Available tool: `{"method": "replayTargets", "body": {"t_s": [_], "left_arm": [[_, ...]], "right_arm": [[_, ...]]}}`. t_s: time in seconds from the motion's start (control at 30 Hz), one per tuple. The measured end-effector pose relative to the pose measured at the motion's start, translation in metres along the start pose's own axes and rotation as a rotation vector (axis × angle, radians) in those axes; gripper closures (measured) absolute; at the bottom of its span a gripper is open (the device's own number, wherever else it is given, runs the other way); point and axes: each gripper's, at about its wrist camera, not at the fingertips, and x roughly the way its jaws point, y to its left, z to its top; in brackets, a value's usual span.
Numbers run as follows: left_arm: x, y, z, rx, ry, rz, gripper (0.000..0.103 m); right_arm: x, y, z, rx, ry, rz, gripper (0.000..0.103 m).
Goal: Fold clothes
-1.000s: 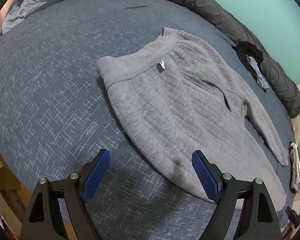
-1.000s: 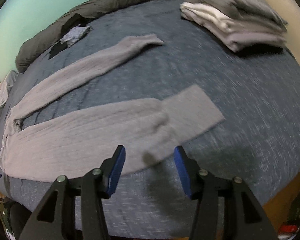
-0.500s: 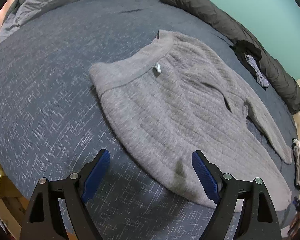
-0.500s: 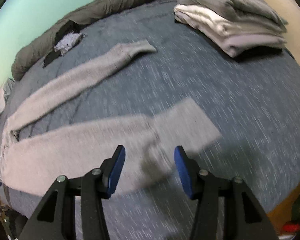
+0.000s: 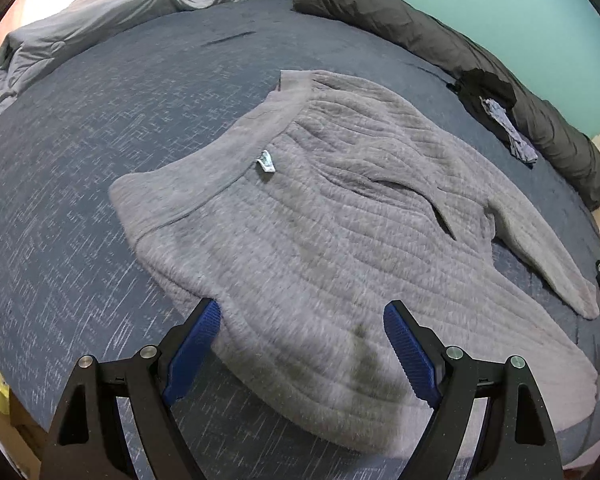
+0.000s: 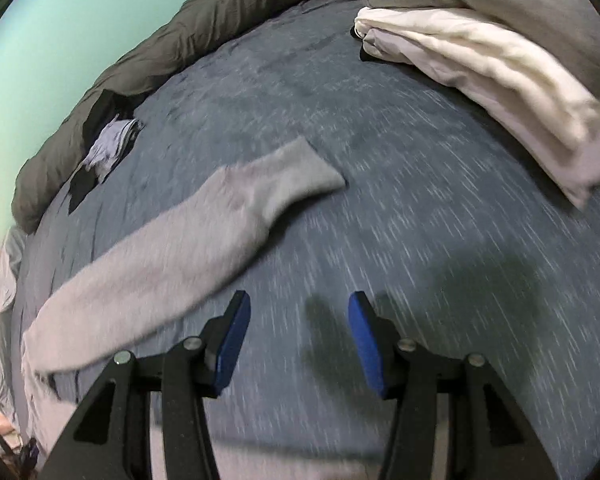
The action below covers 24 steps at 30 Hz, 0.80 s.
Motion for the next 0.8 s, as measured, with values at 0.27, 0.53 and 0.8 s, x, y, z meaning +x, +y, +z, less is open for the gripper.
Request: {"method": "replayTargets", "body": {"t_s": [0.27, 0.53, 0.8], "left_arm": [[0.010, -0.009, 0.003, 0.037, 0.012, 0.014, 0.016], [0.021, -0.019, 0.006, 0.074, 0.025, 0.029, 0.016], [0.020, -0.020, 0.004, 0.061, 0.023, 0.024, 0.016]], "right_arm": [[0.052, 0.008, 0.041, 0.038, -0.019, 0.020, 0.051], [0.054, 0.012, 0.052, 0.023, -0.129, 0.037, 0.099], [0.038, 0.016, 0.063, -0.075, -0.176, -0.035, 0.099]]}}
